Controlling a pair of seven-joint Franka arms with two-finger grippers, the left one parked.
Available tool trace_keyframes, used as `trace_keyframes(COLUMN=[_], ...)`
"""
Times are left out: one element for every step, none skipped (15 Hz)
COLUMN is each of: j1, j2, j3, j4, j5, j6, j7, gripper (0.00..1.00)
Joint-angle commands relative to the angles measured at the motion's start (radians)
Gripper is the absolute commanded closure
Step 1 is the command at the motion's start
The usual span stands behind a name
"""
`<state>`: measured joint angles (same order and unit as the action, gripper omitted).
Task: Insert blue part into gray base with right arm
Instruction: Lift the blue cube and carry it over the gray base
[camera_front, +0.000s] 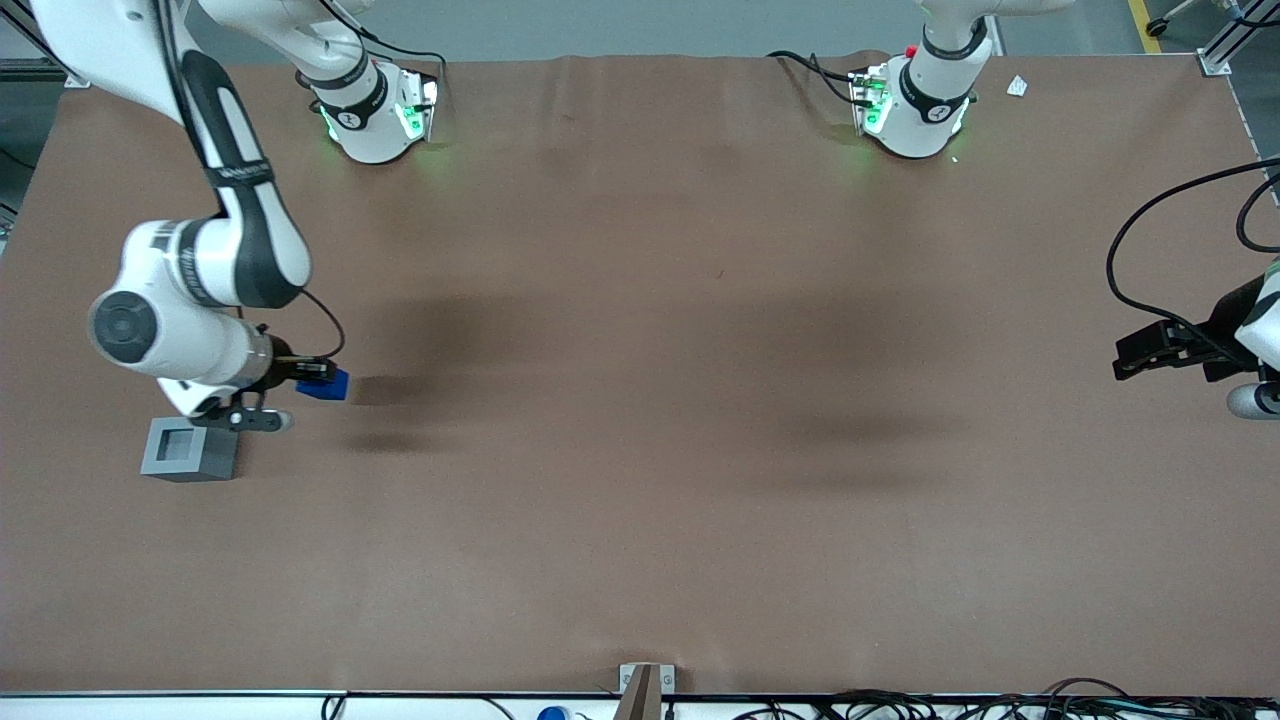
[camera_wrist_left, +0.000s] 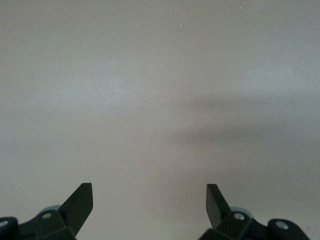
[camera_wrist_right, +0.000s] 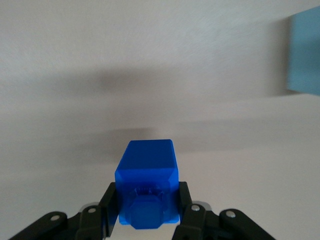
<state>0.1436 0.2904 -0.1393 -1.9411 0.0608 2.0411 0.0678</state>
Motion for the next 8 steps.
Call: trace_keyframes(j1=[-0.059,-0.077,-0.096,-0.117,-0.142,-0.16,-0.174,-0.183], j2=[-0.01,-0.01,-0.008,-0.007,-0.004,0.001,0.007,0.015], j3=[0.006,0.006,0.006,0.006,0.006,0.006,0.006,0.006], j4=[0.086,0.117,0.148,0.178,0.216,0.252,0.273,0.287], j5=[0.013,0.011,0.011,0.011,0.011,0.01,0.004,-0.001], j6=[-0.105,-0.129,-0.154,-0.176,-0.192,-0.203,-0.209,-0.209], j7=[-0.019,-0.04,-0.058,-0.057,-0.068,-0.074,-0.088,-0.118], gripper=[0.95,0.95,0.95,0.95,0.95,0.95,0.95,0.95])
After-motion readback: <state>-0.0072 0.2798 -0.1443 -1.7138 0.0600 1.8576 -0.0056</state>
